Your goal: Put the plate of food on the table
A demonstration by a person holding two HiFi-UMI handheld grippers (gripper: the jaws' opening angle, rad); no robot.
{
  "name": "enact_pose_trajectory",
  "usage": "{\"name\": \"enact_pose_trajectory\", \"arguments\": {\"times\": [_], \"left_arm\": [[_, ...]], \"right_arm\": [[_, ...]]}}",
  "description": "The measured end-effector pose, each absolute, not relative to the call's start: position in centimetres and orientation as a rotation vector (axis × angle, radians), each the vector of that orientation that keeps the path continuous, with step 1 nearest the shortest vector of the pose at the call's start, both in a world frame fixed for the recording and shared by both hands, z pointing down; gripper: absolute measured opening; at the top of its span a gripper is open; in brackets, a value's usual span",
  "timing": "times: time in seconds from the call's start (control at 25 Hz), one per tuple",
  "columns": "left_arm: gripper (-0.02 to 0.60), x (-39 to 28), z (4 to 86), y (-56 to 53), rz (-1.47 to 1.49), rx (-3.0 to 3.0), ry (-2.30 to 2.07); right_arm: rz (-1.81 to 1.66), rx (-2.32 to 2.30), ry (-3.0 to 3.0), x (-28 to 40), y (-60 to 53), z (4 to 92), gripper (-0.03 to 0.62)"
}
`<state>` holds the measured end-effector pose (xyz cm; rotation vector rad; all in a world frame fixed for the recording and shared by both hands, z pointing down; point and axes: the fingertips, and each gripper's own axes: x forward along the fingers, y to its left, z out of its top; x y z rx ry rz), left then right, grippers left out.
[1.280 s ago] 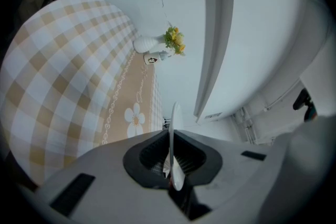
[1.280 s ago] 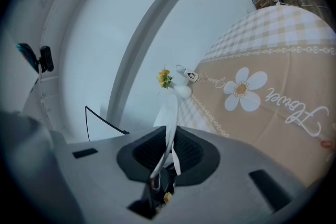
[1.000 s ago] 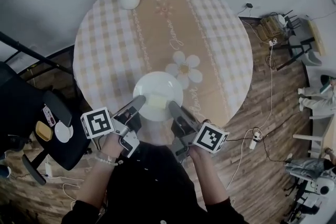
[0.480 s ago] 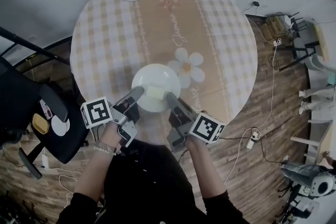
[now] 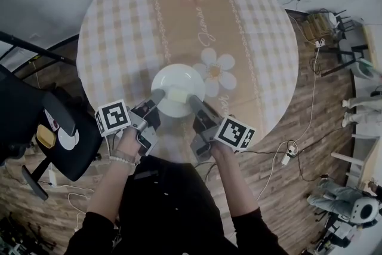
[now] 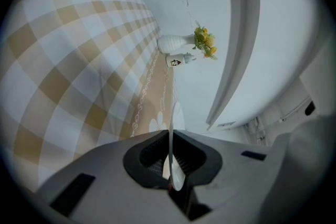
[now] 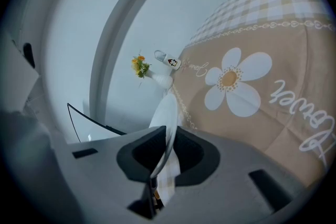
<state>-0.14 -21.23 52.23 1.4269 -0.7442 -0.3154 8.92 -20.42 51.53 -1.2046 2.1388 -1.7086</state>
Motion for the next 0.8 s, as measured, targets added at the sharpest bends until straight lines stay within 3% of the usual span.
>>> {"name": "enact_pose_trajectory", "arguments": {"times": [0.8], "left_arm": [[0.015, -0.3, 58.1, -24.0, -0.256, 1.433, -0.810]], "right_arm": [[-1.834, -1.274, 2.109, 8.8, -23.0, 57.7, 0.026]]}}
